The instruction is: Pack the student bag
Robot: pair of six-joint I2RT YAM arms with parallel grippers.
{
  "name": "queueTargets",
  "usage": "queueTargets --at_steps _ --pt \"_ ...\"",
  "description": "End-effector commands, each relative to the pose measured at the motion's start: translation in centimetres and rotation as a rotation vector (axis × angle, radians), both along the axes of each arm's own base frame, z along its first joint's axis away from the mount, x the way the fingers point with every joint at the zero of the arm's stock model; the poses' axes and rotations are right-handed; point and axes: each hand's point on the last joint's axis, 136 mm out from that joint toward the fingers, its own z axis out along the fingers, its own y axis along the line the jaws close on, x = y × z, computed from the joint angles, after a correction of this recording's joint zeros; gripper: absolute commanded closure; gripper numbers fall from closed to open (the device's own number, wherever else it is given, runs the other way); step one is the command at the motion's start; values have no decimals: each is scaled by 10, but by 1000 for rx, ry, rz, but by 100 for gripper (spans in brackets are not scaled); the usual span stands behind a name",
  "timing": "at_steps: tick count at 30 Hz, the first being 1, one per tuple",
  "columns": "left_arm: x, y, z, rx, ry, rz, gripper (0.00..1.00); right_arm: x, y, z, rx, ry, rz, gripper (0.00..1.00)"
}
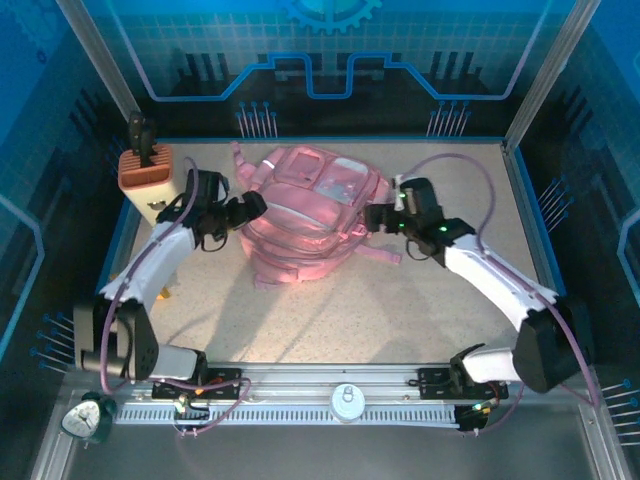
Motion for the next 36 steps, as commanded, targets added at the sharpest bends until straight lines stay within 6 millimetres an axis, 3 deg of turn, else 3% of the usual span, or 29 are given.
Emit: queueTargets --at_steps 1,4,6,8,11,15,18,21,24,36 --pt "-12 75 -6 364 -50 191 1 -8 -88 -18 -116 -21 -311 0" --pt "-13 112 -18 566 -114 286 1 -11 -137 -25 -189 -120 -434 0" --pt "-9 121 -32 635 -179 282 1 -13 -157 -39 -230 -174 -447 0" --pt "-2 116 -44 631 -252 243 1 -10 -162 -47 -236 -241 -415 0" --pt "9 102 -54 615 -395 174 1 -2 -156 -61 -204 -311 -302 0" --pt "18 86 -43 605 -558 95 1 17 -136 -64 -168 -350 -158 0" --pt "23 74 -57 579 -578 14 1 23 -113 -73 -108 -392 -26 0" --pt "23 56 -70 566 -616 -89 1 18 -90 -81 -155 -465 62 0" --pt "28 65 -72 562 -566 -45 1 30 -100 -89 -170 -364 4 0" --pt "28 69 -70 556 -571 -30 1 30 -96 -88 -184 -380 14 0"
